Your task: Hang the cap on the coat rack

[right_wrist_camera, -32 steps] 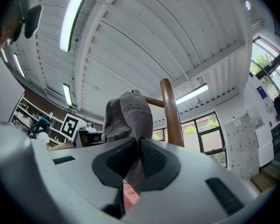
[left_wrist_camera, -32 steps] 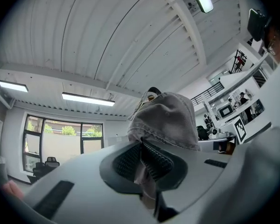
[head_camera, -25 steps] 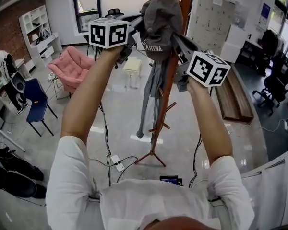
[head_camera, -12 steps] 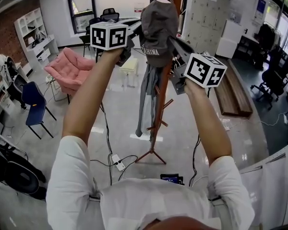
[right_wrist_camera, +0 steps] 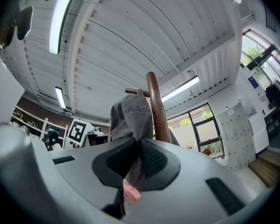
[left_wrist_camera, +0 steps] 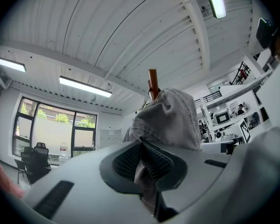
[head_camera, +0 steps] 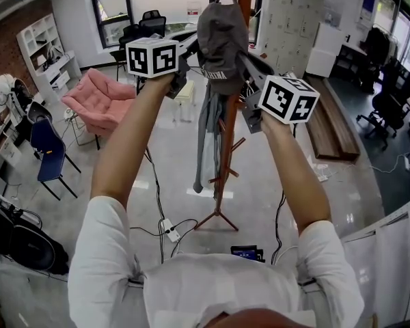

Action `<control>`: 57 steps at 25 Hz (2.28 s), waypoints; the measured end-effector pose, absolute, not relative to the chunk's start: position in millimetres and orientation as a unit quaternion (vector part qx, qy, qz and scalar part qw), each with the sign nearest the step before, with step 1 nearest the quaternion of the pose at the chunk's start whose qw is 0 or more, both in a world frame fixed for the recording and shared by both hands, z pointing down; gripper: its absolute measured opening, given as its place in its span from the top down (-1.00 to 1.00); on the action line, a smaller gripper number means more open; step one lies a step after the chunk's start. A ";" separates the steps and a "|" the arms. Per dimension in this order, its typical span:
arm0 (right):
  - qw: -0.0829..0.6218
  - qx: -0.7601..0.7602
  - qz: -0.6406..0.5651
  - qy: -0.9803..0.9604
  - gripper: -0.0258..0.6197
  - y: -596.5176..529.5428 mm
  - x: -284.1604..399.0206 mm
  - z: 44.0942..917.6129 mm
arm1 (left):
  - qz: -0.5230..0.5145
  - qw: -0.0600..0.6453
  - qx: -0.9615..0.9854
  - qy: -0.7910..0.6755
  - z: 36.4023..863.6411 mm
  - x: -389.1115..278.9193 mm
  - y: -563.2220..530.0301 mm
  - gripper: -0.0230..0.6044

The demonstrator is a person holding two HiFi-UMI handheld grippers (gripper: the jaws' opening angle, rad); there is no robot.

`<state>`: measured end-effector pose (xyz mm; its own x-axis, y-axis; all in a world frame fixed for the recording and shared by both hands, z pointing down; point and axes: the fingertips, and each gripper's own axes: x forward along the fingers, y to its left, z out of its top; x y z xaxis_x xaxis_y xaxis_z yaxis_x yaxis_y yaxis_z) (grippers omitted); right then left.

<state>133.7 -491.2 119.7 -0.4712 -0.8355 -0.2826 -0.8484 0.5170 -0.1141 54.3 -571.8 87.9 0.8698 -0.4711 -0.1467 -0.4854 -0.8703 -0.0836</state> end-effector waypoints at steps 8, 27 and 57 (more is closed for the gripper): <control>0.157 -0.498 0.015 0.853 0.82 -494.5 143.6 124.1 | 0.054 0.055 -0.967 0.243 92.8 61.9 -570.1 0.84; 0.219 -0.507 0.085 0.829 0.81 -440.0 169.7 128.1 | 0.194 0.046 -0.946 0.256 116.5 1.9 -532.6 0.73; 0.081 -0.554 0.001 0.829 0.83 -358.8 162.6 440.6 | 0.091 0.031 -0.903 0.419 390.2 -57.2 -390.2 0.85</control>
<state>162.6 -358.8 440.6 -0.3741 -0.9174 -0.1355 -0.9179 0.3872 -0.0874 -57.2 -390.2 390.2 0.6326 -0.7507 -0.1904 -0.7620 -0.6473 0.0203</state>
